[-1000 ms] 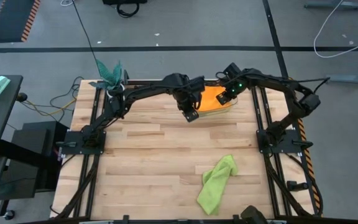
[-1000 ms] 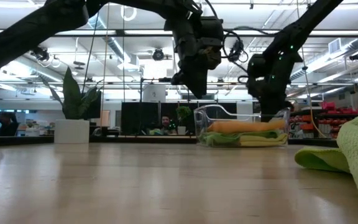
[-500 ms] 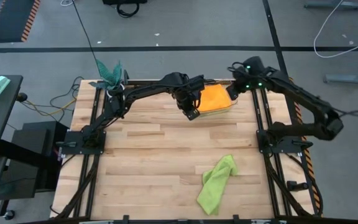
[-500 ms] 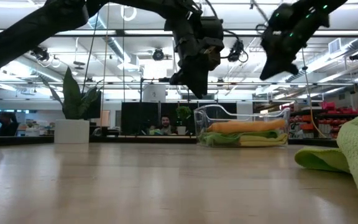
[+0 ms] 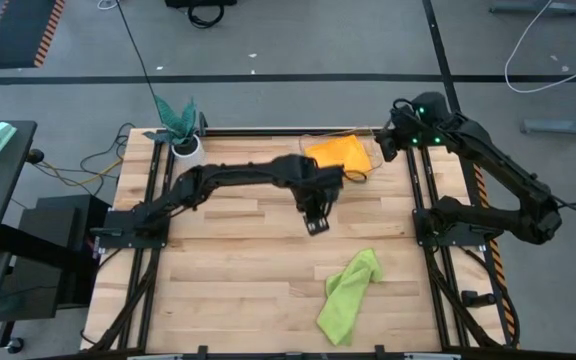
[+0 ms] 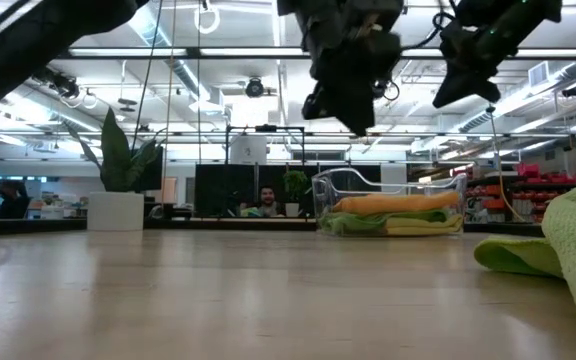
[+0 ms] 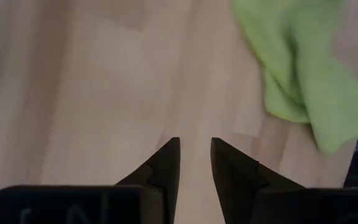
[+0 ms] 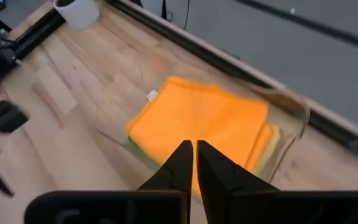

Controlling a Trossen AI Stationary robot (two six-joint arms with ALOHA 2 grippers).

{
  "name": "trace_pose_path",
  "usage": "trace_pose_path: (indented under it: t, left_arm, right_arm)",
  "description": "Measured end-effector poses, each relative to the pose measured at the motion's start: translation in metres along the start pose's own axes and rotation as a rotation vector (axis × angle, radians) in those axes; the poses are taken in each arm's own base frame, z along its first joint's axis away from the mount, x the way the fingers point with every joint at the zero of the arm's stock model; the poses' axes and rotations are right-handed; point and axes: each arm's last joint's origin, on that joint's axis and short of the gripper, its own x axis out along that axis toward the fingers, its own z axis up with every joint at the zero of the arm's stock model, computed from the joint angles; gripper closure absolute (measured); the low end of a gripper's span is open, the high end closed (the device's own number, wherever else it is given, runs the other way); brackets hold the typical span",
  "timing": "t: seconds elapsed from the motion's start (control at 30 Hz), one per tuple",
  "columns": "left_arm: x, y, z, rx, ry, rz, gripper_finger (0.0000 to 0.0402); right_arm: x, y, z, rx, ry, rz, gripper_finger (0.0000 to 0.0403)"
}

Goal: Fold microfiber towels
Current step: Fold the light green towel

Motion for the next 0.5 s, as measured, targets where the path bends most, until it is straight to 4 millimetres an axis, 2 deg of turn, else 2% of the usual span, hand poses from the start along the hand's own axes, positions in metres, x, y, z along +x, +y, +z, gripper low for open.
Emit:
trace_pose_path:
  t: [0.3,0.5]
  left_arm:
    - [0.010,-0.046,-0.001,0.206,-0.126,0.048,0.0311]
    - [0.010,-0.062,0.007,0.302,-0.253,0.012,0.0318]
  right_arm:
    - [-0.001,-0.001,-0.011,0.146,0.109,-0.018,0.0376]
    - [-0.001,-0.001,-0.012,0.233,0.115,-0.024,0.0374]
